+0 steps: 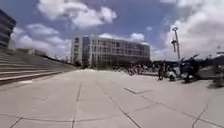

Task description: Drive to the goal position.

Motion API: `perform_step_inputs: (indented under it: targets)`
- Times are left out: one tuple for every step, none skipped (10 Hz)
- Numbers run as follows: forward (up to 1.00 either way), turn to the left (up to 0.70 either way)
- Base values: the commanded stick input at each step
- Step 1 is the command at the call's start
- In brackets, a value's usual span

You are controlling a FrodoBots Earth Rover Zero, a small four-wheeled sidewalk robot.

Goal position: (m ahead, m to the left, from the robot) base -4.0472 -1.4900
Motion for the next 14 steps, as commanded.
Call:
perform_step_inputs:
  targets:
    - [0.00,-0.50]
    - [0.00,-0.50]
    - [0.00,-0.50]
    - [0.00,-0.50]
    - [0.00,-0.50]
    - [0.00,-0.50]
    - [0.00,-0.50]
    - [0.00,-0.50]
    - [0.00,-0.50]
    - [0.00,-0.50]
    - [0.00,-0.50]
    - [0.00,-0.50]
    - [0.00,-0.50]
    - [0.00,-0.50]
